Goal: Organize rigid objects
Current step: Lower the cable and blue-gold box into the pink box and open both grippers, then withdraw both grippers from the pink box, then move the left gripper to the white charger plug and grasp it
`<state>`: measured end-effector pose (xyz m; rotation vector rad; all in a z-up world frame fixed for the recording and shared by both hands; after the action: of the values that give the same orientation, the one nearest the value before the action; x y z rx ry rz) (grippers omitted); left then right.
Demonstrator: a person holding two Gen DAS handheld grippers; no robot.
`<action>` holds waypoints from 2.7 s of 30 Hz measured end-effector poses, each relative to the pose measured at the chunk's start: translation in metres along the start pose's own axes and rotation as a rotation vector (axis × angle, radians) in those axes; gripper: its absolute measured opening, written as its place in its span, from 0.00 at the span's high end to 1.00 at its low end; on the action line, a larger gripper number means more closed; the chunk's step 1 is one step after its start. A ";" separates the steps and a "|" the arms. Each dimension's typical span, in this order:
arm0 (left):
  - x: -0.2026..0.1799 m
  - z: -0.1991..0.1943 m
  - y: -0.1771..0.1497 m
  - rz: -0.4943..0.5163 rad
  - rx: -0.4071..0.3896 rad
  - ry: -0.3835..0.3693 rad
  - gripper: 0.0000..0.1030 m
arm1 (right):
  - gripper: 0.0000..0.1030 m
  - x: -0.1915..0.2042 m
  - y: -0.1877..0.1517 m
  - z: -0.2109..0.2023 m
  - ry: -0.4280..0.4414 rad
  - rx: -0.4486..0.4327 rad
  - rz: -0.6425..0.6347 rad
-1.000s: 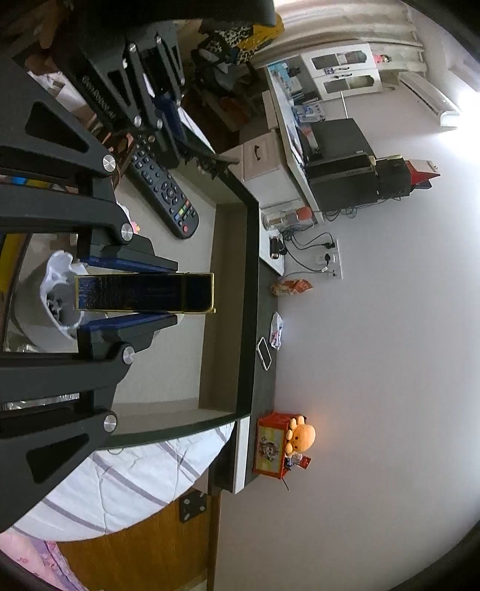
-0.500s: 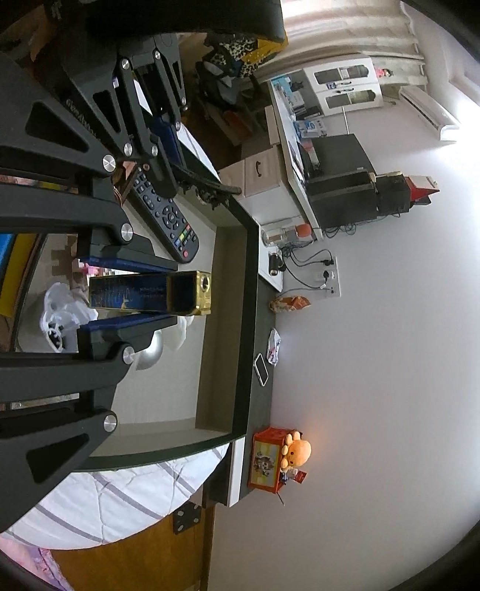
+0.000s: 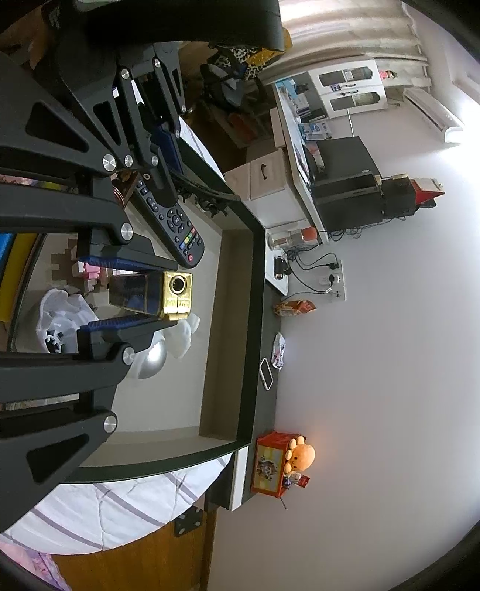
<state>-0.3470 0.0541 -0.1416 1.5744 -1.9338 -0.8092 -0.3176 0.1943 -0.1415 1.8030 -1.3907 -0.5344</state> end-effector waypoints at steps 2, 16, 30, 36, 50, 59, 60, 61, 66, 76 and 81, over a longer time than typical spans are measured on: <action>0.001 -0.001 0.000 -0.008 0.000 -0.002 0.77 | 0.56 -0.001 -0.001 0.001 0.007 -0.008 0.012; 0.038 -0.048 0.000 -0.135 -0.100 0.062 0.06 | 0.20 -0.005 0.005 -0.032 -0.030 -0.102 0.067; 0.062 -0.165 -0.030 -0.128 -0.255 0.076 0.00 | 0.20 0.023 0.004 -0.129 -0.103 -0.239 0.024; 0.057 -0.194 -0.046 -0.098 -0.282 0.092 0.00 | 0.19 0.038 -0.010 -0.168 -0.152 -0.292 -0.002; 0.055 -0.207 -0.066 -0.080 -0.252 0.096 0.00 | 0.17 0.045 -0.031 -0.192 -0.193 -0.280 -0.004; 0.065 -0.159 -0.084 -0.103 -0.112 0.108 0.00 | 0.17 0.032 -0.045 -0.165 -0.210 -0.203 0.025; 0.065 -0.151 -0.086 -0.102 -0.097 0.107 0.00 | 0.17 0.030 -0.047 -0.160 -0.206 -0.194 0.031; 0.064 -0.145 -0.087 -0.100 -0.083 0.110 0.00 | 0.17 0.029 -0.047 -0.157 -0.206 -0.186 0.034; 0.059 -0.112 -0.092 -0.101 -0.014 0.091 0.00 | 0.17 0.022 -0.051 -0.135 -0.205 -0.141 0.047; 0.048 -0.063 -0.097 -0.073 0.079 0.089 0.00 | 0.17 0.002 -0.060 -0.098 -0.216 -0.048 0.079; 0.047 -0.046 -0.099 -0.067 0.119 0.091 0.00 | 0.17 -0.027 -0.063 -0.083 -0.264 -0.012 0.141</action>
<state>-0.2566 -0.0130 -0.1800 1.7233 -1.9038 -0.6482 -0.2271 0.2525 -0.1439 1.6540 -1.6739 -0.7232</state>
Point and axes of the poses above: each gripper's, at about its wrist camera, not at the fingertips, and z roughly the way its jaws point, x to its left, y to its top, the point moved 1 cm from there along z, roughly the way its jaws point, and after that the axes turned 3 degrees about x, right-handed, at the moved point
